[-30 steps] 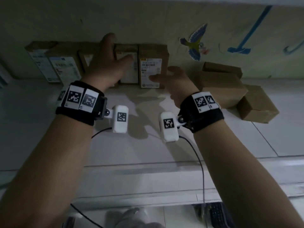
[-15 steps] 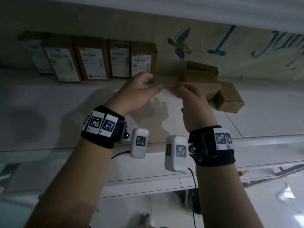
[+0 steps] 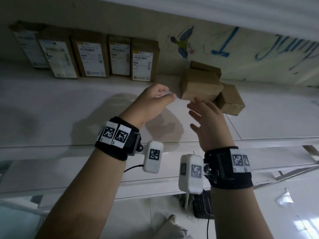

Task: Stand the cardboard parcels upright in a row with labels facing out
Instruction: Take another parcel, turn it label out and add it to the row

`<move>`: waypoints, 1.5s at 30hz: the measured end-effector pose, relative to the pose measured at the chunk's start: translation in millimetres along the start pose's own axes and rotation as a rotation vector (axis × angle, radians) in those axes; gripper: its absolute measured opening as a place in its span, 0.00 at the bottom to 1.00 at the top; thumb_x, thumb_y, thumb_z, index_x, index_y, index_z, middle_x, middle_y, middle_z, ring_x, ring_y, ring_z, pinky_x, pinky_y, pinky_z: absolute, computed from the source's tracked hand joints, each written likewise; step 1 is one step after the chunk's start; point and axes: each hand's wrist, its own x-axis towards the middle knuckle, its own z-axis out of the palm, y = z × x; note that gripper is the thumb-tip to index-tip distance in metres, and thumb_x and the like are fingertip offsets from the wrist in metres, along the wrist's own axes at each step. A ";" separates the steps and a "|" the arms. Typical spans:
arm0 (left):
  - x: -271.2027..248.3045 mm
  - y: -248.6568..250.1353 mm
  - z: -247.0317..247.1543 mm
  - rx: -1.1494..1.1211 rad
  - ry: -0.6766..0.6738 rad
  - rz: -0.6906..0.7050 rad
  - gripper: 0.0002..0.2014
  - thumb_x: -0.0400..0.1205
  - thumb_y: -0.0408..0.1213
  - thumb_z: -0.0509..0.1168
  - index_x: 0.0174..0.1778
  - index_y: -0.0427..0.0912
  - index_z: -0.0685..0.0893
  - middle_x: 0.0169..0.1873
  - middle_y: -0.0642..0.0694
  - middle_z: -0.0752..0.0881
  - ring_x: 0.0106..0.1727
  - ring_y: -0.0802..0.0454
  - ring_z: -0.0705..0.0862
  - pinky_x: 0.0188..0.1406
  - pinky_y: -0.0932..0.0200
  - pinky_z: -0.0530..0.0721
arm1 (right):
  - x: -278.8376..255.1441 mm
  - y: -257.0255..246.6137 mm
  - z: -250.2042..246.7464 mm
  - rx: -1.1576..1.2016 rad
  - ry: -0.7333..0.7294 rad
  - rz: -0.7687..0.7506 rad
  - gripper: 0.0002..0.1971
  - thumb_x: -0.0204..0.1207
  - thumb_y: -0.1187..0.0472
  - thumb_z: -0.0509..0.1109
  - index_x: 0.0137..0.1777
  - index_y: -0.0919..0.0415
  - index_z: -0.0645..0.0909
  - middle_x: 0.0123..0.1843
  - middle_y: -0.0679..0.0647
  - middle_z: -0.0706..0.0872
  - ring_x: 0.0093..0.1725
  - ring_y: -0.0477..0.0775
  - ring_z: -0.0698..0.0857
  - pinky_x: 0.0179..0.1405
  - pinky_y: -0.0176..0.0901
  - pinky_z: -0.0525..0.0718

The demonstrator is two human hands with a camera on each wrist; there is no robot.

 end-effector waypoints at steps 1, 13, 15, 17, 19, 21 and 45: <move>3.6 2.5 6.7 -0.006 -0.007 -0.014 0.25 0.85 0.55 0.71 0.76 0.51 0.82 0.73 0.49 0.85 0.70 0.53 0.85 0.59 0.56 0.84 | 3.3 0.2 -6.5 -0.003 -0.002 0.000 0.23 0.71 0.49 0.74 0.67 0.48 0.85 0.69 0.50 0.90 0.72 0.53 0.85 0.81 0.65 0.76; 75.3 31.2 85.5 0.103 0.016 -0.076 0.32 0.83 0.60 0.73 0.83 0.55 0.76 0.82 0.48 0.77 0.76 0.52 0.79 0.73 0.50 0.80 | 131.3 -3.6 -106.2 -0.018 -0.005 -0.017 0.21 0.87 0.56 0.70 0.78 0.59 0.81 0.74 0.59 0.88 0.76 0.59 0.86 0.73 0.57 0.83; 87.8 31.8 89.7 0.051 0.076 -0.109 0.31 0.83 0.58 0.74 0.81 0.55 0.78 0.78 0.50 0.80 0.67 0.57 0.82 0.58 0.56 0.82 | 147.2 -5.0 -119.1 0.039 0.027 -0.027 0.18 0.85 0.56 0.71 0.72 0.60 0.83 0.68 0.57 0.89 0.75 0.60 0.85 0.75 0.61 0.81; 96.6 31.2 91.3 0.025 0.140 -0.133 0.30 0.83 0.58 0.75 0.80 0.55 0.79 0.75 0.52 0.81 0.64 0.59 0.82 0.53 0.57 0.80 | 159.1 -6.1 -127.0 0.029 0.019 -0.025 0.18 0.82 0.54 0.72 0.71 0.56 0.83 0.55 0.45 0.87 0.71 0.57 0.87 0.76 0.61 0.81; 105.9 30.4 97.1 -0.024 0.199 -0.142 0.29 0.84 0.56 0.73 0.80 0.53 0.79 0.72 0.53 0.83 0.66 0.58 0.82 0.55 0.58 0.79 | 171.7 -7.9 -135.0 0.008 -0.013 -0.029 0.24 0.81 0.53 0.73 0.76 0.58 0.81 0.52 0.41 0.85 0.61 0.49 0.88 0.76 0.61 0.81; 112.3 30.1 102.5 -0.083 0.243 -0.155 0.26 0.86 0.54 0.72 0.80 0.51 0.80 0.68 0.53 0.84 0.65 0.60 0.82 0.57 0.60 0.79 | 181.7 -10.6 -136.5 -0.001 -0.044 -0.030 0.26 0.81 0.54 0.73 0.78 0.60 0.80 0.51 0.40 0.85 0.61 0.51 0.89 0.74 0.59 0.83; 46.7 60.2 22.9 0.280 0.043 0.613 0.26 0.74 0.29 0.84 0.70 0.38 0.88 0.72 0.49 0.88 0.77 0.63 0.83 0.78 0.63 0.80 | 122.5 -0.7 -20.9 0.327 -0.335 0.226 0.30 0.87 0.29 0.58 0.78 0.46 0.83 0.69 0.62 0.91 0.68 0.63 0.91 0.69 0.59 0.89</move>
